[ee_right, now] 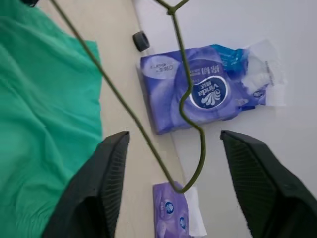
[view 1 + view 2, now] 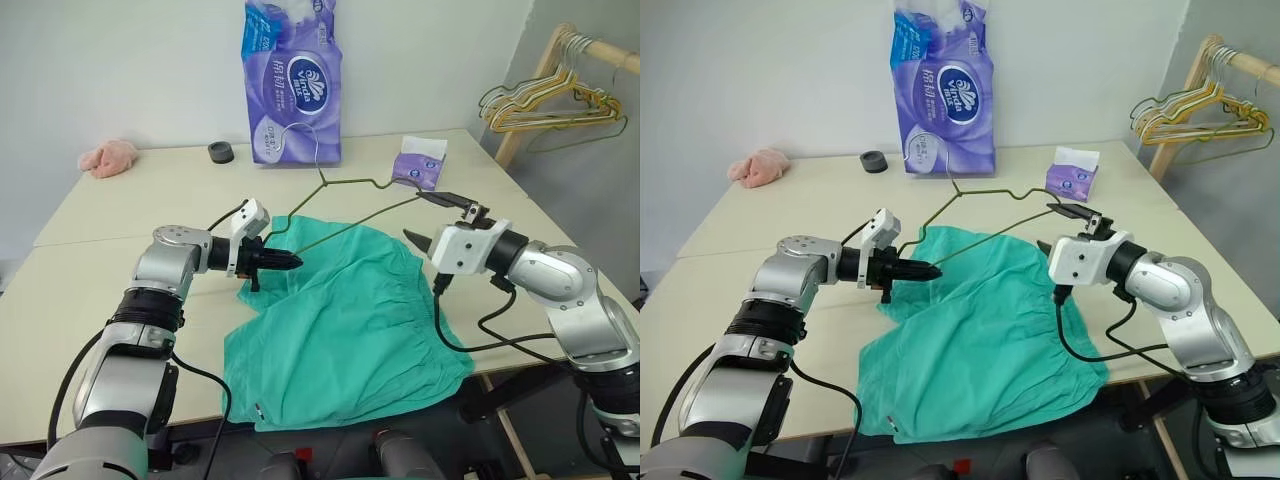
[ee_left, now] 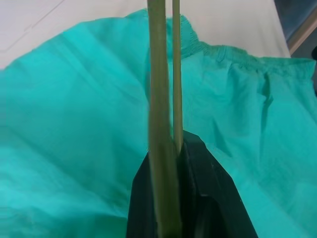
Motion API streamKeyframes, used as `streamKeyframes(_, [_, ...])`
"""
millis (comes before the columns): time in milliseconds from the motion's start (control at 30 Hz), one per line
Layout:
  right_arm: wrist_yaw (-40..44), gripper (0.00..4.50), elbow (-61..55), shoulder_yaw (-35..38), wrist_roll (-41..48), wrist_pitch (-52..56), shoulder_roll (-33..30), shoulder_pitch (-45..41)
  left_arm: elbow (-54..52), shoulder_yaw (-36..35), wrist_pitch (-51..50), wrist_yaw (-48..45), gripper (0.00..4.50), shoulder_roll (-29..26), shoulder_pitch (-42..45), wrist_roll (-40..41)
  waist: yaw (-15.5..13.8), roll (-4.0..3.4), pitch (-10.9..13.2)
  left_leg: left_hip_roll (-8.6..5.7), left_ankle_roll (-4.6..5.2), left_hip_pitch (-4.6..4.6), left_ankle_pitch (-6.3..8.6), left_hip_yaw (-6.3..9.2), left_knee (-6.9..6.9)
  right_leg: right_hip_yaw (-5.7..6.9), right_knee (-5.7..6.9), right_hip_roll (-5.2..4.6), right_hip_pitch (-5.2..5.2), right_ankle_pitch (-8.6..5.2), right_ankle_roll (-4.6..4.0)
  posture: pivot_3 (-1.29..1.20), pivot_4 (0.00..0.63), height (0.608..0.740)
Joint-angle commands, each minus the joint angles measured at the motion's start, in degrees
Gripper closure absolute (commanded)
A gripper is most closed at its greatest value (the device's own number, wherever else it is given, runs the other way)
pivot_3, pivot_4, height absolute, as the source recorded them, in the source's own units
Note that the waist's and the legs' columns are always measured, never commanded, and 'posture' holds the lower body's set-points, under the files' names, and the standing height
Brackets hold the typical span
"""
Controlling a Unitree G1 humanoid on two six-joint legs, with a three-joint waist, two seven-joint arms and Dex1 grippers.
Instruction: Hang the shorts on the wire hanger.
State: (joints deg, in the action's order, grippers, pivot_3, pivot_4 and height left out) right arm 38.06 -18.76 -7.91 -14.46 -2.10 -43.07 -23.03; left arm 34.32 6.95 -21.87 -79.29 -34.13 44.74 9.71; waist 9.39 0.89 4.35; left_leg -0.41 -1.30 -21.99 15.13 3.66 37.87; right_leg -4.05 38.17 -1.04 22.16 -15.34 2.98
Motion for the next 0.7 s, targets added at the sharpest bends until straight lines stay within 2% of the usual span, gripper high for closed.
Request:
streamKeyframes(33, [2.0,1.12,-0.9,4.1,4.2,-0.5,-1.2,0.6,-0.9,0.2,4.4,0.9,4.50,-1.1,0.2,-1.5,0.0,0.01,0.0,0.00,0.00,0.01,0.00,0.00,0.00,0.00,0.00,0.00,0.00,0.00,0.00,-0.18,0.063,0.740])
streamKeyframes(100, [3.3,1.12,-1.2,5.9,6.6,2.4,-1.7,1.1,-0.7,1.0,7.5,0.4,4.50,-2.0,0.3,-2.9,0.0,0.02,0.0,0.01,0.00,0.00,0.00,0.02,-0.01,0.01,0.00,0.01,0.00,0.00,0.00,-0.18,0.062,0.740])
streamKeyframes(233, [11.8,1.12,-5.1,9.4,16.2,19.4,-5.7,2.2,-1.6,3.8,13.2,-5.1,4.50,-4.9,1.2,-5.1,0.0,-0.02,0.0,0.01,0.00,0.00,0.00,0.00,0.00,0.00,-0.01,0.00,0.00,0.00,-0.01,-0.18,0.061,0.740])
streamKeyframes(367, [18.6,1.12,-9.1,9.8,25.1,31.4,-9.3,3.7,-3.7,7.2,18.9,-9.9,4.50,-6.5,1.4,-7.4,-0.1,-0.02,0.0,0.03,0.00,-0.01,0.00,0.04,0.00,0.04,-0.02,0.00,-0.04,0.00,0.00,-0.18,0.059,0.740])
streamKeyframes(533, [20.4,1.12,-13.2,5.5,31.1,44.9,-10.6,1.8,-3.3,9.6,25.2,-10.5,4.50,-6.4,2.5,-10.1,0.0,-0.03,0.0,0.05,0.00,0.00,0.00,0.01,0.01,0.02,-0.05,-0.02,-0.06,-0.07,0.11,-0.20,0.056,0.740])
streamKeyframes(700, [20.3,1.12,-13.9,-1.5,33.4,52.7,-9.3,-3.0,-1.9,10.7,28.5,-8.9,4.50,-5.7,3.6,-12.3,0.2,-0.05,0.1,0.07,0.00,-0.02,0.00,0.01,0.00,0.02,-0.05,-0.01,-0.01,-0.12,0.19,-0.20,0.056,0.740])
